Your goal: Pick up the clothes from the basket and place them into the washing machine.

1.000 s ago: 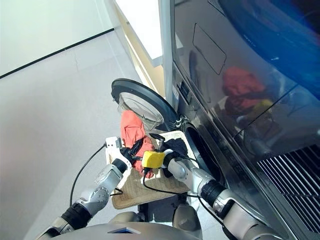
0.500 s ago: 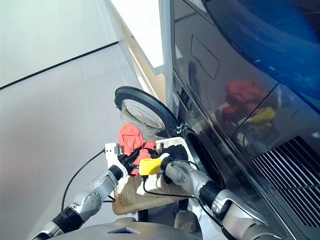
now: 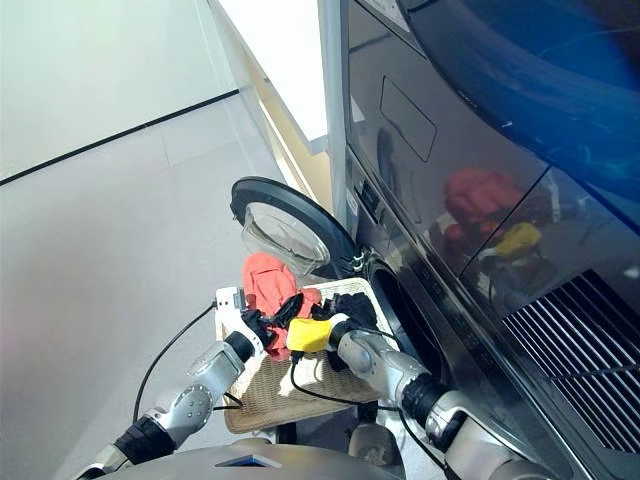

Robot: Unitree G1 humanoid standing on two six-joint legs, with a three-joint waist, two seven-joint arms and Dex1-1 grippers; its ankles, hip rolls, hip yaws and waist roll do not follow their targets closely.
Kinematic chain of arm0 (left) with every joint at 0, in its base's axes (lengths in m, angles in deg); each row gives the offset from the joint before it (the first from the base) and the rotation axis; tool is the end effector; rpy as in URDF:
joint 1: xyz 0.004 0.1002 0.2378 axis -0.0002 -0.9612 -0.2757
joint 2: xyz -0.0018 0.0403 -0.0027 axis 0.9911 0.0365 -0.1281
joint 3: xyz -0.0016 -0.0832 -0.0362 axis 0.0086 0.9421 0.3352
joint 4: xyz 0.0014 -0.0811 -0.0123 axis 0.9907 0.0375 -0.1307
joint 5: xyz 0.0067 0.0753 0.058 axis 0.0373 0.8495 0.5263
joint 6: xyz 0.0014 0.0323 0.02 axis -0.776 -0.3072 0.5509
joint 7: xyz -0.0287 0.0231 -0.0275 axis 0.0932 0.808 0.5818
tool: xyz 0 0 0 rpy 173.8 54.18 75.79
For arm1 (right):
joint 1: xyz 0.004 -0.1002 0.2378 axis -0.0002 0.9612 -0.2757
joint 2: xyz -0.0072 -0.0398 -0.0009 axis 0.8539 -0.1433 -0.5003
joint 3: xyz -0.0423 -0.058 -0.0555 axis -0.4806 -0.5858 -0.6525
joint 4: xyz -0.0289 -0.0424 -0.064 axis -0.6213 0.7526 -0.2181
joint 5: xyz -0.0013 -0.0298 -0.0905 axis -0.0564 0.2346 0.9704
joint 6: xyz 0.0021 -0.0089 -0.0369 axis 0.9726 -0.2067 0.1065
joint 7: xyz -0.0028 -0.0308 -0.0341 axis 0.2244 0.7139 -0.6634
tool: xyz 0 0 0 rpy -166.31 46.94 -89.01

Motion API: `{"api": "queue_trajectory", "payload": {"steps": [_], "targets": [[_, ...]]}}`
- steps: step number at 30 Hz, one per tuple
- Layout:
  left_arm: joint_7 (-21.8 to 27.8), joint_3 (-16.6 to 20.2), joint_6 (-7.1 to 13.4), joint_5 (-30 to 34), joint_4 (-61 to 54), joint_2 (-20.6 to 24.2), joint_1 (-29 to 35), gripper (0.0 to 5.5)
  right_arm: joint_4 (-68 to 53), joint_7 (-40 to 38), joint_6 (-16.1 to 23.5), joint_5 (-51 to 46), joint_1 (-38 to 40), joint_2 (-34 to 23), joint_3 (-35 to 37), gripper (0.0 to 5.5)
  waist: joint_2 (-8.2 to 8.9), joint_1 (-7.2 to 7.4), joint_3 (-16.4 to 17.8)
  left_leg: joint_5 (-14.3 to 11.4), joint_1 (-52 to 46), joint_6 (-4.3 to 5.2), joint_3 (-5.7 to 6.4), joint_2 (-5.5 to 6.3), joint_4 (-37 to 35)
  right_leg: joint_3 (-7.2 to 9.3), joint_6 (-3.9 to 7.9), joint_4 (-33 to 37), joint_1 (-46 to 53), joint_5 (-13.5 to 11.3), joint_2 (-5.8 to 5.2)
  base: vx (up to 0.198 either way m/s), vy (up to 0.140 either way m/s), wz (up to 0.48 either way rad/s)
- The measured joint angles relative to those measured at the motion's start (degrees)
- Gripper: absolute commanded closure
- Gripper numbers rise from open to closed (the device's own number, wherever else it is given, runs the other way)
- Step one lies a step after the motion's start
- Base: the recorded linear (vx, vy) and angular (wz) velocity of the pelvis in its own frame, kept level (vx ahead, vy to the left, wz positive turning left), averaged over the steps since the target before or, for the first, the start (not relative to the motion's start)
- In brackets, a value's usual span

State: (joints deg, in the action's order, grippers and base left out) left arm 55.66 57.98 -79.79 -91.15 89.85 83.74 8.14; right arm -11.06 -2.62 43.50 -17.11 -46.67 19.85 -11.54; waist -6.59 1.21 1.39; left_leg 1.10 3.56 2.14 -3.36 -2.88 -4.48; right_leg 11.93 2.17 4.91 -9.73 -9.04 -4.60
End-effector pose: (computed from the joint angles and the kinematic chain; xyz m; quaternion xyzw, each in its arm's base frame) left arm 0.1690 0.1038 0.0054 -0.3687 0.1739 -0.2127 0.8880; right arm 0.1910 -0.1196 -0.0223 -0.4233 0.0415 0.3362 0.8403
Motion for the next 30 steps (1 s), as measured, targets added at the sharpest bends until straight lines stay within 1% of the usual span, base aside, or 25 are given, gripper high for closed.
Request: {"api": "queue_trajectory", "payload": {"steps": [3,6,10,13,14,15,17,19,20,22,23,24,25,26,27,28,29,30], "targets": [[-0.03,3.11,1.28,-1.36,-0.29,-2.26,-1.57,0.0,1.71,-1.27,-0.22,-3.36,2.3,1.51,2.59,5.5,0.0,-0.02,0.01,0.0,0.02,0.0,0.04,-0.04,-0.01,0.07,0.0,0.01,-0.01,0.03,-0.01,0.0,0.0,0.0],[-0.11,6.49,2.69,-2.18,-0.24,-2.15,-2.75,0.0,2.99,-2.31,-0.3,-7.23,3.69,2.13,4.86,5.5,-0.04,-0.07,0.03,-0.01,0.03,-0.01,0.03,-0.05,-0.03,0.08,-0.01,0.01,-0.01,0.04,-0.05,0.0,0.0,0.0],[-0.54,11.36,5.22,-2.15,0.65,-2.53,-5.01,0.0,3.41,-3.68,-0.34,-11.96,5.82,2.26,8.56,5.5,-0.17,-0.4,0.1,0.01,0.04,-0.04,0.03,-0.07,-0.18,0.08,0.01,0.03,-0.12,0.08,-0.09,0.0,0.0,0.0],[-2.22,15.23,6.68,-2.06,2.02,-3.47,-6.62,0.0,3.33,-4.29,-0.34,-17.01,7.1,2.85,12.51,5.5,-0.35,-0.82,0.23,0.0,0.2,-0.05,0.02,-0.06,-0.22,0.08,0.03,0.06,-0.3,0.12,-0.11,0.0,0.0,0.0],[-2.77,16.04,7.55,-1.97,3.2,-3.7,-6.68,0.0,3.33,-4.6,-0.32,-19.78,7.6,3.01,13.77,5.5,-0.45,-1.2,0.28,0.0,0.31,-0.05,0.02,-0.06,-0.22,0.08,0.03,0.05,-0.42,0.12,-0.11,0.0,0.0,0.0],[-3.46,16.76,8.18,-1.88,4.29,-3.76,-6.83,0.0,3.35,-4.85,-0.33,-21.99,7.86,3.11,14.65,5.5,-0.6,-1.27,0.41,0.0,0.47,-0.05,0.03,-0.04,-0.22,0.08,0.03,0.04,-0.6,0.12,-0.16,0.0,0.0,0.0],[-4.74,18.15,8.91,-0.47,6.44,-3.79,-7.17,0.0,3.35,-5.32,-0.28,-25.53,8.02,3.57,16.35,5.5,-0.99,-1.34,0.72,0.03,0.9,-0.08,0.02,-0.04,-0.22,0.13,0.02,0.02,-0.99,0.11,-0.24,-0.083,0.037,0.014],[-6.04,18.76,9.99,3.03,9.4,-3.75,-7.1,0.0,3.4,-5.69,-0.17,-29.52,8.01,4.1,18.04,5.5,-1.46,-1.33,1.21,0.06,1.35,-0.11,0.04,-0.01,-0.21,0.14,0.01,0.01,-1.48,0.09,-0.24,-0.154,0.048,0.004],[-7.11,18.77,11.1,6.34,12.16,-3.76,-7.07,0.0,3.51,-5.79,0.03,-32.86,7.98,4.64,19.19,5.5,-1.58,-1.39,1.32,0.09,2.23,-0.09,-0.09,0.11,-0.07,0.14,-0.07,-0.02,-2.24,0.01,-0.27,-0.149,0.049,0.001],[-8.98,18.82,11.46,9.91,16.21,-3.73,-5.32,0.0,3.53,-6.42,0.2,-37.34,6.98,5.67,21.49,5.5,-1.73,-1.26,2.68,0.31,3.82,-0.1,-0.04,0.15,0.19,0.08,-0.17,-0.03,-3.79,-0.36,-0.33,-0.139,0.05,0.007],[-9.6,18.68,11.98,11.94,18.09,-3.83,-5.0,0.0,4.03,-6.72,0.5,-39.83,6.59,5.91,21.89,5.5,-1.71,-1.44,3.05,0.4,4.71,-0.06,-0.12,0.24,0.26,0.09,-0.3,-0.05,-4.69,-0.5,-0.43,-0.147,0.051,0.001],[-10.28,18.68,12.24,13.48,19.79,-3.86,-4.28,0.0,4.39,-6.91,1.03,-42.02,5.69,5.99,22.16,5.5,-1.72,-1.44,3.97,0.46,5.51,-0.05,-0.21,0.39,0.49,0.03,-0.56,-0.09,-5.46,-0.81,-0.42,-0.163,0.041,-0.018],[-10.89,18.68,12.66,15.08,21.16,-3.85,-3.89,0.0,4.53,-7.06,1.42,-43.82,4.46,6.04,22.31,5.5,-1.7,-1.37,4.99,0.54,6.7,-0.06,-0.3,0.56,0.88,-0.19,-0.51,-0.4,-6.71,-0.86,-0.42,-0.171,0.032,-0.069],[-11.45,18.54,12.76,16.22,22.73,-3.9,-2.69,0.0,4.73,-7.44,1.72,-45.48,2.89,6.21,23.01,5.5,-1.8,-1.52,6.58,0.68,7.82,-0.04,-0.54,0.4,1.27,-0.46,-0.82,-1.08,-8.1,-1.15,-0.44,-0.177,0.023,-0.034],[-11.94,18.45,12.84,17.01,23.48,-3.95,-1.58,0.0,5.04,-7.71,2.37,-46.82,1.11,6.28,23.64,5.5,-1.81,-1.44,8.39,0.69,9.34,-0.05,-0.61,0.52,2.07,-0.49,-0.95,-1.84,-9.54,-1.25,-0.52,-0.165,0.012,0.004],[-12.13,18.12,13.29,17.14,24.4,-3.99,-0.1,0.0,5.31,-7.98,2.73,-48.06,-0.46,6.28,24.48,5.5,-1.81,-1.44,9.74,0.68,10.75,-0.05,-0.5,0.72,2.96,-0.51,-1.0,-2.81,-10.91,-1.27,-0.76,-0.163,0.012,0.08],[-12.39,17.88,13.46,17.47,25.32,-4.03,1.03,0.0,5.76,-8.26,2.95,-49.82,-2.06,6.54,25.08,5.5,-1.73,-1.68,10.57,0.68,12.61,-0.05,-0.43,0.95,3.95,-0.51,-0.94,-3.84,-12.72,-1.18,-0.93,-0.147,0.015,0.07],[-12.66,17.76,13.72,18.02,26.21,-4.03,2.07,0.0,5.88,-8.81,3.66,-51.29,-3.7,6.94,25.76,5.5,-1.58,-1.56,11.12,0.65,14.61,-0.06,-0.48,1.02,4.84,-0.64,-1.04,-5.03,-14.89,-1.01,-1.16,-0.096,0.02,0.071]]}}
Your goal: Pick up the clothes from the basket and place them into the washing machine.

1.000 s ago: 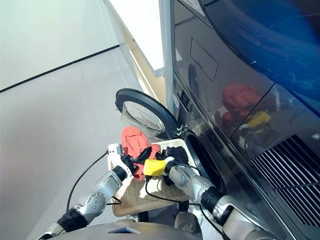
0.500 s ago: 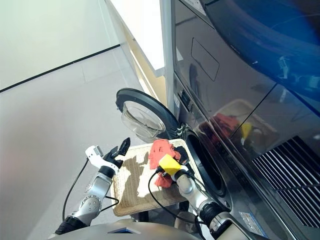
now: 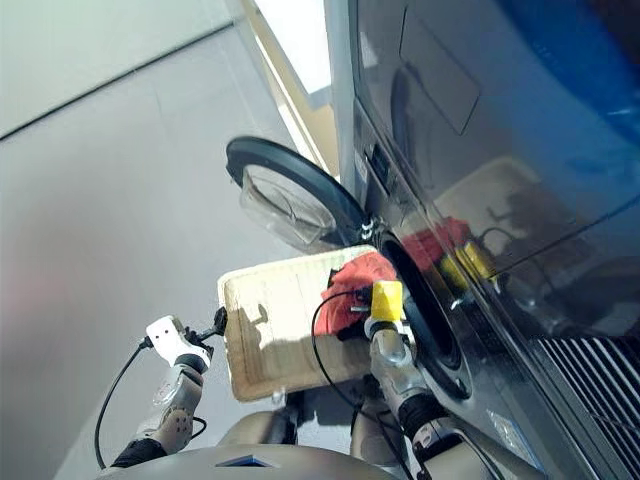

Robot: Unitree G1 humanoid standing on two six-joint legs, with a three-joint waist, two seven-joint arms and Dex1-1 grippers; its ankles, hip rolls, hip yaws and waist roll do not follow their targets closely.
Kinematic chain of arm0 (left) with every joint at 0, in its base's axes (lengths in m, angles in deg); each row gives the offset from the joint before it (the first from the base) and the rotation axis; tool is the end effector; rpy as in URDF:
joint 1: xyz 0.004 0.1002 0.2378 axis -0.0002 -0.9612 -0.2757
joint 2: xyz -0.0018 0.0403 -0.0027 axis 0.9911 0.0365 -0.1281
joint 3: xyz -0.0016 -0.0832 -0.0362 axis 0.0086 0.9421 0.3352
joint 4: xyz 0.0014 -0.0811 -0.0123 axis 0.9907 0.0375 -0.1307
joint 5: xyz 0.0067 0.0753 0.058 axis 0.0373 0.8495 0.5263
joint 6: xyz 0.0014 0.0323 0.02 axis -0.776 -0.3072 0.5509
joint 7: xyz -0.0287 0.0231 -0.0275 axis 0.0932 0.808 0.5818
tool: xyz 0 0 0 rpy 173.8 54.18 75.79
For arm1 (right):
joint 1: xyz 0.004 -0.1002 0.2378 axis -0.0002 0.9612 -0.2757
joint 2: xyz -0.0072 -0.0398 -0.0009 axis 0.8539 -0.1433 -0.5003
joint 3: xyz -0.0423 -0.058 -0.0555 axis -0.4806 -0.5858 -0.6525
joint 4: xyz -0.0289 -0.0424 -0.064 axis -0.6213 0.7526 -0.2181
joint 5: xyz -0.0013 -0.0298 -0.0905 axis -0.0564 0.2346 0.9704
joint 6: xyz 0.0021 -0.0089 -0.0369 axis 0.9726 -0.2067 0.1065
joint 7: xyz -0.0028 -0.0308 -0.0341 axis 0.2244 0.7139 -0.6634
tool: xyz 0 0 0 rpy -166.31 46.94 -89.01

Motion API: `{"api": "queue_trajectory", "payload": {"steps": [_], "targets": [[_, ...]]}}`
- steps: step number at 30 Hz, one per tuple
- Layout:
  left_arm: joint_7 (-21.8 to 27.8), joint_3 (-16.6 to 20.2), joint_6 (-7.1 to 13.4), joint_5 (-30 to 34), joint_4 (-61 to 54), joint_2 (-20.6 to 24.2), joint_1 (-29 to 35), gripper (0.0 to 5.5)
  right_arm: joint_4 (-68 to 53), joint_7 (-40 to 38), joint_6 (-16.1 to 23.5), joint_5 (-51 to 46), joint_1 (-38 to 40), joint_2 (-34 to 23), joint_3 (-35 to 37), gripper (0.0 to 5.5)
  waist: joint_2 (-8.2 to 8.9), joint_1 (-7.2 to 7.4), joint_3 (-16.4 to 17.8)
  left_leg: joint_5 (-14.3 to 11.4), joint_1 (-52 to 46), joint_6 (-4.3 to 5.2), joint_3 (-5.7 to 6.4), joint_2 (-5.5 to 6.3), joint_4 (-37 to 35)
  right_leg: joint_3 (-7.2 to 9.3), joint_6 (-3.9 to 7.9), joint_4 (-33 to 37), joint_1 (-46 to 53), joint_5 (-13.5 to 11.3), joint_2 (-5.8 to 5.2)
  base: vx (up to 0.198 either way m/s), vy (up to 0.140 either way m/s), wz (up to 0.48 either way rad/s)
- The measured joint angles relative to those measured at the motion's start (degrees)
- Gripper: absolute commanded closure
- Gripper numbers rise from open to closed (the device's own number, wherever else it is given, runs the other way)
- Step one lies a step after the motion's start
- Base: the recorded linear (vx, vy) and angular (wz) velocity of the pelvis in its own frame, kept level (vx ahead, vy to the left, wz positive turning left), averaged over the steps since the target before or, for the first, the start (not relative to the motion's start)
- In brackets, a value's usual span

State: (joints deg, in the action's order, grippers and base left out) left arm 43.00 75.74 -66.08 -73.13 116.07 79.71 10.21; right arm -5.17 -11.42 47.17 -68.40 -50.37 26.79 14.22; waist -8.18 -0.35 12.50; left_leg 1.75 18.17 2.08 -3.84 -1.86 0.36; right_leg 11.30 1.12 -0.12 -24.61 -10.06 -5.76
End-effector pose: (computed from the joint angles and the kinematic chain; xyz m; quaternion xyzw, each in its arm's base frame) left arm 0.1696 0.1640 -0.0373 -0.2069 0.1790 0.0950 0.9572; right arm 0.2365 -0.1527 0.0058 0.0659 0.0985 -0.0859 0.9892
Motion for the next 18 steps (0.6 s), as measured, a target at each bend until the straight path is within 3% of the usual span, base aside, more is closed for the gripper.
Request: {"api": "queue_trajectory", "payload": {"steps": [2,3,8,11,18], "targets": [[-0.64,-0.38,0.24,0.05,0.34,0.06,2.44,0.0,0.29,-1.05,1.7,-2.48,-4.56,0.62,1.33,5.5,0.31,0.03,2.54,0.03,3.7,-0.16,-0.19,0.47,1.97,-0.26,-0.34,-3.24,-4.29,0.54,-0.62,0.0,0.0,0.0],[-0.68,-0.55,0.3,0.09,0.31,-0.13,3.21,0.0,0.74,-1.42,2.09,-3.5,-6.16,0.7,2.14,5.5,0.31,-0.46,3.7,0.06,4.59,-0.21,-0.21,0.58,2.47,-0.42,0.03,-4.2,-5.42,1.04,-0.77,0.0,0.0,0.0],[-1.06,-1.32,1.07,0.2,0.28,0.19,4.48,0.0,2.7,-3.86,4.33,-7.86,-12.37,2.41,8.27,5.5,0.47,-1.22,4.51,-1.31,14.26,-0.14,0.51,1.08,9.43,-0.56,-0.75,-12.99,-15.54,3.79,-2.26,-0.065,-0.015,0.146],[-2.04,-1.34,1.12,0.9,0.22,0.66,5.02,0.0,3.7,-5.03,6.39,-12.19,-16.76,2.67,11.28,5.5,0.66,-1.26,5.2,-3.73,21.0,-0.21,0.59,0.99,16.4,-1.23,-1.27,-18.5,-21.59,5.35,-2.76,-0.035,-0.011,0.037],[-3.29,-1.36,1.18,1.25,-0.96,1.17,7.72,0.0,8.91,-7.35,9.1,-19.51,-27.25,1.73,17.06,5.5,0.87,-1.5,5.72,-8.78,35.37,-0.55,0.39,0.03,31.73,-3.03,-1.83,-29.22,-34.11,7.56,-2.78,-0.008,-0.005,-0.006]]}}
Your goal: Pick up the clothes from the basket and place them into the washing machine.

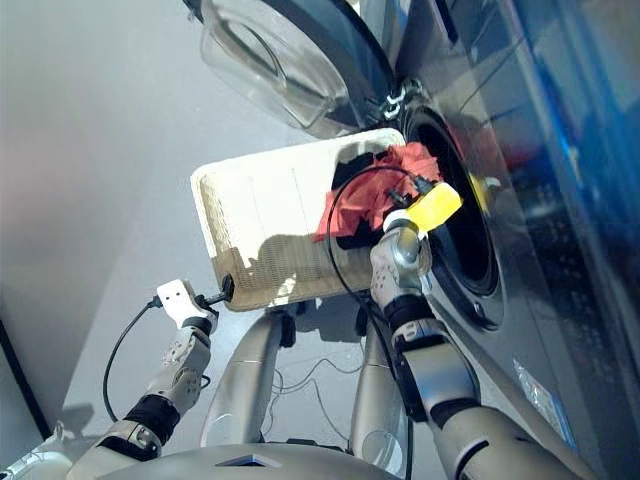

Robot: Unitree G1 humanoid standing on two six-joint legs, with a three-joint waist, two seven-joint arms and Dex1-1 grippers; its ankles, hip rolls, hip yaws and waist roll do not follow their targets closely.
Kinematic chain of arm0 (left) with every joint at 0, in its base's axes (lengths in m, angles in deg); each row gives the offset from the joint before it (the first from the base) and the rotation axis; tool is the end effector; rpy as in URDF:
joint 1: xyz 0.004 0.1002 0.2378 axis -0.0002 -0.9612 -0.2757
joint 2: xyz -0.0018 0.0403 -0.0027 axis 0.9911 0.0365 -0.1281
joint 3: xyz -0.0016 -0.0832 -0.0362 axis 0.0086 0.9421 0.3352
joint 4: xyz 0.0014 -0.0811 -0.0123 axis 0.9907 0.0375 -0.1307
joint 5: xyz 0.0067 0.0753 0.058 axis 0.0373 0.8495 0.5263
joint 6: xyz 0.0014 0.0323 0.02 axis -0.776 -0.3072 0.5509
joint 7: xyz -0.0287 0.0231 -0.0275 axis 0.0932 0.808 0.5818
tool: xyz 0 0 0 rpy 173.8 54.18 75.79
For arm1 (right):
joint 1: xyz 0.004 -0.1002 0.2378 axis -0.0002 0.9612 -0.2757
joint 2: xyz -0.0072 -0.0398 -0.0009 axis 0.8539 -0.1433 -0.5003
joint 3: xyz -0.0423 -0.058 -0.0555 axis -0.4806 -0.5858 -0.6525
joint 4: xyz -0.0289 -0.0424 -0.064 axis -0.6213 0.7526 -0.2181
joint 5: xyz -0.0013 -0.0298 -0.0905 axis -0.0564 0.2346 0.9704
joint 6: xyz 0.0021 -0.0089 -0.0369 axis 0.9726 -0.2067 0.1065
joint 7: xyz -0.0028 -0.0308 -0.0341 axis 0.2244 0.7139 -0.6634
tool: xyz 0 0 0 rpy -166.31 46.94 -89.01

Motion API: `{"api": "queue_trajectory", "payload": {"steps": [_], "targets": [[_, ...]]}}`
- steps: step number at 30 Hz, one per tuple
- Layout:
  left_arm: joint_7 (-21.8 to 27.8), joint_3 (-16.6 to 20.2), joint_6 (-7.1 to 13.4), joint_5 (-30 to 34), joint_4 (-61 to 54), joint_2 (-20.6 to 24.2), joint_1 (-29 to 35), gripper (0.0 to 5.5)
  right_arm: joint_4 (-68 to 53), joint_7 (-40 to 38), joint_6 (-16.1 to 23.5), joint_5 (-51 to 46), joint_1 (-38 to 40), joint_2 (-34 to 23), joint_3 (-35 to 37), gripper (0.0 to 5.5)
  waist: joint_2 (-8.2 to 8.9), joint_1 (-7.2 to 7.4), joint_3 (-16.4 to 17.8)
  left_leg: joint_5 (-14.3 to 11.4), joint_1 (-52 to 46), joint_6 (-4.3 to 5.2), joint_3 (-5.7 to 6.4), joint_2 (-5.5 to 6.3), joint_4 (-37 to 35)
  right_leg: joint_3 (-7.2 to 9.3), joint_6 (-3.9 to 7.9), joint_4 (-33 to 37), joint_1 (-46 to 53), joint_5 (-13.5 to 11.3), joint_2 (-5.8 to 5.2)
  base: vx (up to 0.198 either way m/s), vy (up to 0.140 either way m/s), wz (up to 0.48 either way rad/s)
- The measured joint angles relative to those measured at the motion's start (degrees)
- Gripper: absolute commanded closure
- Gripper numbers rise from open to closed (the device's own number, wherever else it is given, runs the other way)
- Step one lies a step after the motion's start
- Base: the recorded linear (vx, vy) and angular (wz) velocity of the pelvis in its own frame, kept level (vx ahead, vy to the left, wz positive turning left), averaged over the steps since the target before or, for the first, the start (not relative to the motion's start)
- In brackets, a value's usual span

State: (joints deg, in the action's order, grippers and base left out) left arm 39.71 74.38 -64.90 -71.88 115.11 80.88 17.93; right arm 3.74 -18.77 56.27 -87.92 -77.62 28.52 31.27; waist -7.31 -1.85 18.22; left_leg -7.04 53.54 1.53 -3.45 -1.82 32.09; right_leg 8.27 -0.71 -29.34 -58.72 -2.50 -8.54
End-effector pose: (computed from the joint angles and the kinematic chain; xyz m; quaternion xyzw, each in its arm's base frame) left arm 0.2070 0.1584 -0.0102 -0.1861 0.1105 0.0778 0.9732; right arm 0.3224 -0.1633 0.1208 0.3349 -0.0940 -0.2489 0.9039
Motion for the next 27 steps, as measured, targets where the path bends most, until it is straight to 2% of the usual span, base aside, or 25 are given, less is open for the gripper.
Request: {"api": "queue_trajectory", "payload": {"steps": [3,5,8,10,12,14,15,16,19,23,24,25,27], "targets": [[-0.18,-0.1,0.0,-0.02,-1.3,0.91,0.37,0.0,2.19,-1.25,1.2,-4.14,-4.92,-0.11,2.93,5.5,-0.07,-0.12,0.04,-0.4,3.96,-0.32,-0.41,-0.16,2.6,-1.22,-0.08,-1.25,-3.98,0.11,0.17,0.0,0.0,0.0],[-0.51,-0.88,0.05,-0.02,-3.3,1.98,0.39,0.0,3.07,-2.88,2.09,-5.83,-8.74,-1.77,4.81,5.5,-0.27,-1.03,0.13,-0.52,6.17,-0.61,-1.34,-0.44,3.97,-2.79,0.45,-1.79,-6.44,-0.25,0.91,0.013,0.054,-0.185],[-0.5,-1.45,0.11,-0.06,-4.0,2.34,0.39,0.0,5.57,-4.46,2.59,-7.92,-13.86,-5.5,6.12,5.5,-0.78,-1.75,0.38,-1.34,8.16,-1.17,-2.77,-0.64,6.32,-5.13,0.79,-2.86,-8.99,-0.48,1.64,0.038,0.021,-0.192],[-0.45,-1.75,0.1,-0.08,-3.99,2.5,0.33,0.0,7.51,-5.35,3.12,-8.88,-17.64,-9.42,5.94,5.5,-1.09,-3.02,0.41,-2.07,9.34,-1.64,-4.09,-1.11,7.16,-6.68,1.3,-3.01,-10.41,-0.83,2.1,0.047,0.016,-0.275],[-0.48,-1.68,0.1,-0.15,-3.94,2.61,0.28,0.0,6.07,-6.38,3.92,-9.19,-19.56,-13.51,7.39,5.5,-1.65,-3.04,0.44,-2.98,10.35,-2.01,-4.68,-0.89,8.61,-7.23,1.39,-4.25,-11.71,-0.92,2.09,0.062,0.019,-0.123],[-0.46,-1.63,0.1,-0.17,-3.52,2.62,0.38,0.0,3.24,-7.1,6.36,-9.35,-20.13,-15.35,9.3,5.5,-1.9,-2.95,0.44,-3.62,10.73,-2.28,-5.2,-0.87,9.18,-7.86,1.47,-4.76,-12.37,-0.95,2.13,0.068,0.024,-0.069],[-0.42,-1.69,0.1,-0.17,-3.4,2.5,0.4,0.0,1.44,-7.81,8.31,-9.39,-20.45,-15.82,10.9,5.5,-1.94,-3.44,0.41,-3.63,10.67,-2.27,-5.7,-0.85,9.16,-8.34,1.64,-4.79,-12.59,-0.97,2.18,0.0,0.0,0.0],[-0.45,-1.71,0.11,-0.18,-3.13,2.43,0.47,0.0,0.44,-8.56,10.42,-9.34,-20.76,-16.81,12.03,5.5,-2.06,-3.2,0.34,-3.87,10.52,-2.36,-6.16,-0.88,9.28,-8.71,1.85,-5.01,-12.74,-0.86,2.31,0.0,0.0,0.0],[-0.52,-1.7,0.39,-0.2,-2.25,2.38,0.77,0.0,-0.26,-10.83,14.36,-9.34,-20.82,-17.3,13.94,5.5,-2.26,-2.92,0.23,-4.2,9.99,-2.07,-5.98,-0.42,9.23,-9.34,1.97,-5.76,-12.76,-0.79,2.31,0.0,0.0,0.0],[-0.53,-2.13,0.98,-0.21,-1.03,2.16,2.39,0.0,0.48,-11.45,14.92,-9.36,-20.06,-16.89,14.2,5.5,-2.48,-2.89,0.08,-4.29,9.83,-1.98,-5.95,-0.4,9.14,-9.63,1.96,-5.91,-12.75,-0.79,2.46,0.0,0.0,0.0],[-0.52,-2.24,1.12,-0.21,-1.03,2.01,2.47,0.0,0.66,-11.29,14.88,-9.37,-20.03,-16.37,14.11,3.11,-2.61,-2.86,0.0,-4.31,9.84,-1.95,-5.95,-0.47,9.13,-9.68,1.98,-5.93,-12.74,-0.79,2.55,0.0,0.0,0.0],[-0.52,-2.24,1.22,-0.24,-0.83,1.79,2.5,0.0,1.45,-10.42,14.81,-9.42,-20.09,-15.24,13.88,0.0,-2.79,-2.91,-0.13,-4.35,9.83,-1.98,-5.93,-0.55,9.16,-9.67,2.17,-5.81,-12.62,-0.66,2.62,0.0,0.0,0.0],[-0.5,-2.33,1.23,-0.29,-0.54,1.51,2.49,0.0,2.23,-8.18,14.52,-9.6,-19.66,-13.08,13.27,0.0,-2.92,-2.7,-0.22,-4.44,9.67,-2.14,-5.94,-0.83,9.23,-9.68,2.03,-5.58,-12.36,-0.76,2.81,0.0,0.0,0.0]]}}
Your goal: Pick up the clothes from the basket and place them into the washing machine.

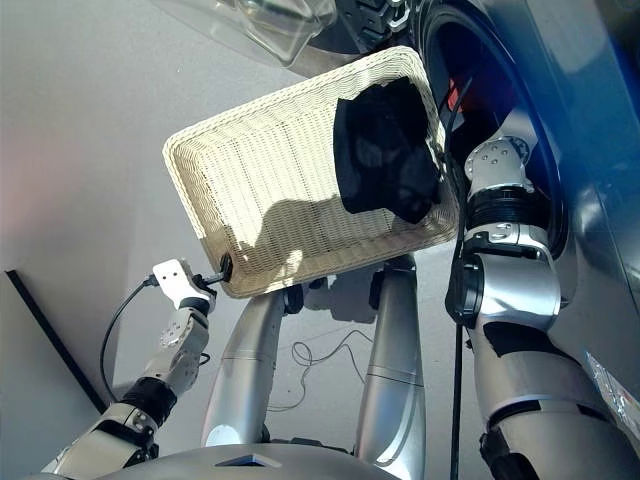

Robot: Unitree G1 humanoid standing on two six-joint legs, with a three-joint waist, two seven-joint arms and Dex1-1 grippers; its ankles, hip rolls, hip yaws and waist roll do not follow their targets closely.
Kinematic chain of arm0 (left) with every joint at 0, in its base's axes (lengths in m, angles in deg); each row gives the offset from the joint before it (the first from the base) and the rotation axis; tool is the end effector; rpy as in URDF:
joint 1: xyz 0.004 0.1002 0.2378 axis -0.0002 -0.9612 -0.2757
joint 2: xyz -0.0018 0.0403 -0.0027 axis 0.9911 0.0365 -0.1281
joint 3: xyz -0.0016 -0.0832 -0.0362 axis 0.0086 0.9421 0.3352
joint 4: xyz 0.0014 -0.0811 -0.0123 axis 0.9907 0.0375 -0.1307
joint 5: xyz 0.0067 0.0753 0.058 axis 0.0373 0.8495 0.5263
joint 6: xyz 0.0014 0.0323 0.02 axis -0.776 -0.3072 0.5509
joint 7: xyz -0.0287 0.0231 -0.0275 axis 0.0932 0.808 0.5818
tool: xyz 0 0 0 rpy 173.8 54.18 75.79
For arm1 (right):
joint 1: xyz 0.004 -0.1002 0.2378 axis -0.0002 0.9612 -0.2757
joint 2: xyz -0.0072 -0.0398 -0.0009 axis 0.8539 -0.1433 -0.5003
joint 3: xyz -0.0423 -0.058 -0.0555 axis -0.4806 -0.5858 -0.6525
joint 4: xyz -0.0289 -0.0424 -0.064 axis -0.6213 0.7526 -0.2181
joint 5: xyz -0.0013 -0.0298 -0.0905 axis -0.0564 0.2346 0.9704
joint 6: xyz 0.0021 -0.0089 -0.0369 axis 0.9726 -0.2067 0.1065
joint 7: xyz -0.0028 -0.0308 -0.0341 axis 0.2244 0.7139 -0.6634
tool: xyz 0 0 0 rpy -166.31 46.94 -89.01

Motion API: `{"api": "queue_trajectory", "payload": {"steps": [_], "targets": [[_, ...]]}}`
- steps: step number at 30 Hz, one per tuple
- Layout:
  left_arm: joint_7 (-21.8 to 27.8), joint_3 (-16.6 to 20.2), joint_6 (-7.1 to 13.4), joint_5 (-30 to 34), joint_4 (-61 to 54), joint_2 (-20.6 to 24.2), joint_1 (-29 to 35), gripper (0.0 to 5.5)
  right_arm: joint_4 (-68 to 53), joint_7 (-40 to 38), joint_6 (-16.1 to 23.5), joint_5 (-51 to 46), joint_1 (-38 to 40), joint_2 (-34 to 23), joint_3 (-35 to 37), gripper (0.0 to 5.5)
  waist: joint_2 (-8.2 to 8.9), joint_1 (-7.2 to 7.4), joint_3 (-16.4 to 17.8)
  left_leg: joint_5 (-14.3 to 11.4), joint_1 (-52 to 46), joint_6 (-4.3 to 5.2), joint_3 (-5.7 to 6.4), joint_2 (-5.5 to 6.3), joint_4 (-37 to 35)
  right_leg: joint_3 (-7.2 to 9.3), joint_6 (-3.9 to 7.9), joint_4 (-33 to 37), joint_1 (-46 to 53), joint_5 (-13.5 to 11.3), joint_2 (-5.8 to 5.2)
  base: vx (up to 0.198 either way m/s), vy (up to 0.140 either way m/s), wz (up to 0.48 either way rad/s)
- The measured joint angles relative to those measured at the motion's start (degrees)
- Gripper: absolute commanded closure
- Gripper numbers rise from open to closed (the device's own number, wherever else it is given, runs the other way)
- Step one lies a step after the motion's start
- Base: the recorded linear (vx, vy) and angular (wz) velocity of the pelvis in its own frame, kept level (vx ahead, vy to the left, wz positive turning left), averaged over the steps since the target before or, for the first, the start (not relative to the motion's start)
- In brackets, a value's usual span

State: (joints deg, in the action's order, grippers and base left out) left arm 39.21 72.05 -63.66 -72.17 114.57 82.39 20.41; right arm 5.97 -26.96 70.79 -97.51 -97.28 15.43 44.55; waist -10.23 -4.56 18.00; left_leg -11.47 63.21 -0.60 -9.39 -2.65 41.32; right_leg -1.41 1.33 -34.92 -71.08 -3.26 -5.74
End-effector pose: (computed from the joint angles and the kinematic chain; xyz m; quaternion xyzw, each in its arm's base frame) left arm 0.2174 0.1570 0.0000 -0.1726 0.0828 0.0592 0.9797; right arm 0.3292 -0.2363 0.2507 0.4967 -0.3383 -0.3712 0.7078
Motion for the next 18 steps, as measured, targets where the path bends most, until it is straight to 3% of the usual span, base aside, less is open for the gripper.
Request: {"api": "queue_trajectory", "payload": {"steps": [3,6,11,18], "targets": [[0.2,-0.04,-0.01,0.0,0.92,-0.28,0.04,0.0,4.09,4.15,-3.02,-1.11,1.11,2.23,-5.01,0.0,-0.09,0.36,-0.49,0.02,-0.08,0.07,0.25,-0.38,-0.15,0.13,-0.13,0.53,0.25,-0.02,0.0,0.0,0.0,0.0],[0.48,0.01,-0.03,-0.01,3.02,-0.53,-0.08,0.0,7.68,6.07,-7.95,-0.99,2.86,3.88,-9.69,0.0,-0.68,0.77,-1.78,0.25,-0.14,0.37,1.39,-0.49,-0.93,1.32,-0.26,2.09,1.32,-0.34,0.11,-0.034,-0.015,0.046],[0.73,0.1,-0.14,-0.06,5.08,-0.74,-0.04,0.0,7.74,10.68,-13.56,0.32,7.65,5.48,-16.77,0.0,-0.2,1.48,-2.91,1.07,-2.06,0.9,1.92,-0.37,-3.53,2.13,-0.38,4.35,3.58,-1.22,0.22,-0.01,-0.003,0.015],[1.72,1.96,-0.25,-0.04,7.83,-0.72,0.18,0.0,7.11,16.21,-19.85,8.87,14.45,6.82,-26.73,0.0,2.15,1.85,-4.03,1.7,-3.46,1.45,3.44,-0.23,-5.68,3.94,-0.79,5.83,5.57,-1.1,0.08,0.0,0.0,0.0]]}}
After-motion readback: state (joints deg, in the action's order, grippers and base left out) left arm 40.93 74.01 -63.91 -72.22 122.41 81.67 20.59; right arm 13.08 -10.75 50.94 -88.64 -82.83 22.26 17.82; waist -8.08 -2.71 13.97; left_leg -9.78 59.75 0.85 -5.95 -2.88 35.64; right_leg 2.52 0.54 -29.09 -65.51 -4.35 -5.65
